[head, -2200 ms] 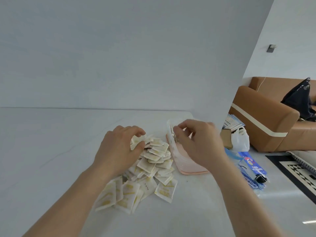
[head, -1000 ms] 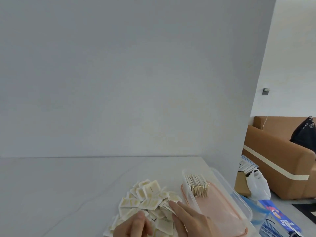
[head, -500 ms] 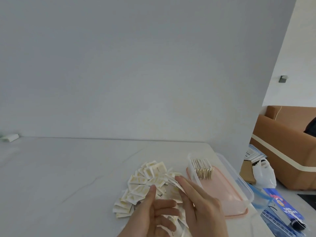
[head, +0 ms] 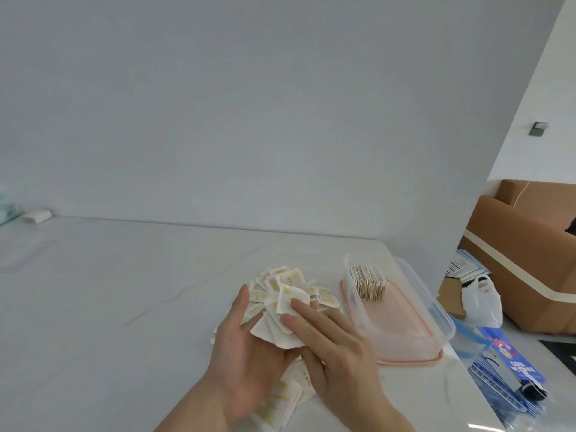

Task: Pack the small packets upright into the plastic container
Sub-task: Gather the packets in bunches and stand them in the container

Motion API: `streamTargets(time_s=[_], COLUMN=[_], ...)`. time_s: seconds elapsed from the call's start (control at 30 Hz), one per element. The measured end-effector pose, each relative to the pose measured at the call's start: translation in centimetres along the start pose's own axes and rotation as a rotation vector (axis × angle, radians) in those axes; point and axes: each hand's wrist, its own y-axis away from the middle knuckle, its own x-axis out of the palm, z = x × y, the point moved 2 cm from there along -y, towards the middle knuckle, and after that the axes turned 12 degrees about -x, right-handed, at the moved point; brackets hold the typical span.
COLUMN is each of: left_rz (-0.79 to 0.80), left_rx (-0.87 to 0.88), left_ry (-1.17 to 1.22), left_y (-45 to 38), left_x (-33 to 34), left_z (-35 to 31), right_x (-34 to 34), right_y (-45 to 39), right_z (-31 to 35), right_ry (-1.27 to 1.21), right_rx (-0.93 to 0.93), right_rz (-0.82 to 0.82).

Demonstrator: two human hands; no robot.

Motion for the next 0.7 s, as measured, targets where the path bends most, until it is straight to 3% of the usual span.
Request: streamTargets(time_s=[0.43,0.7], left_rz=[-0.089,-0.180], left_rx=[0.046,0.032], left_ry=[-0.107,-0.382], left_y=[0.5,0.2], left_x=[0.1,0.3], left_z=[0.3,1.8], right_x=[-1.5,-1.6], right_y=[-1.0,-1.0], right_z=[1.8,2.1], right_ry=[0.064,-0.088], right_rx=[0.083,0.221], right_rz=[0.065,0.191])
